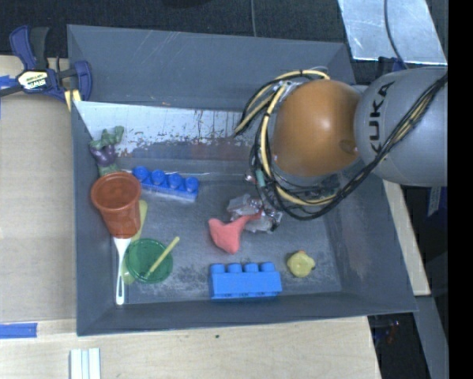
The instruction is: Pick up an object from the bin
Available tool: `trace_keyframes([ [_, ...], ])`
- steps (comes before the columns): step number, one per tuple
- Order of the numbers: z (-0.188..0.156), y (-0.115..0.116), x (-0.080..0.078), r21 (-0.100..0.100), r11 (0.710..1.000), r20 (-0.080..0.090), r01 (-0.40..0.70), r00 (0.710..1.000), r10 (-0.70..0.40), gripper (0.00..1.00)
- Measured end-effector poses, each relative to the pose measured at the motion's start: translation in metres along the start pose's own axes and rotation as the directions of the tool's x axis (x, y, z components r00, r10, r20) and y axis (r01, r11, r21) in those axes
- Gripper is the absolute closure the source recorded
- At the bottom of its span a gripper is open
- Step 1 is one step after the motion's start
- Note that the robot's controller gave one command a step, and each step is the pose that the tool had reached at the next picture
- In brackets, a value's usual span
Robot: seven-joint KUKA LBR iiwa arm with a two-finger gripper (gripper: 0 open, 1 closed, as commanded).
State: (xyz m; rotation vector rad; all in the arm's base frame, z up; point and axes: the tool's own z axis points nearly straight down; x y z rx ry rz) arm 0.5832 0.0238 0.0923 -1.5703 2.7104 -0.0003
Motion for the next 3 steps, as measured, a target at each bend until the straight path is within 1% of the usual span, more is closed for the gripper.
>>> trace_keyframes([
  [1,-0.054,-0.001,-0.001,0.001,1.0,0.002,-0.001,1.0,0.001,1.0],
  [3,-0.121,-0.002,-0.002,0.007,1.0,0.005,-0.001,1.0,0.001,1.0],
])
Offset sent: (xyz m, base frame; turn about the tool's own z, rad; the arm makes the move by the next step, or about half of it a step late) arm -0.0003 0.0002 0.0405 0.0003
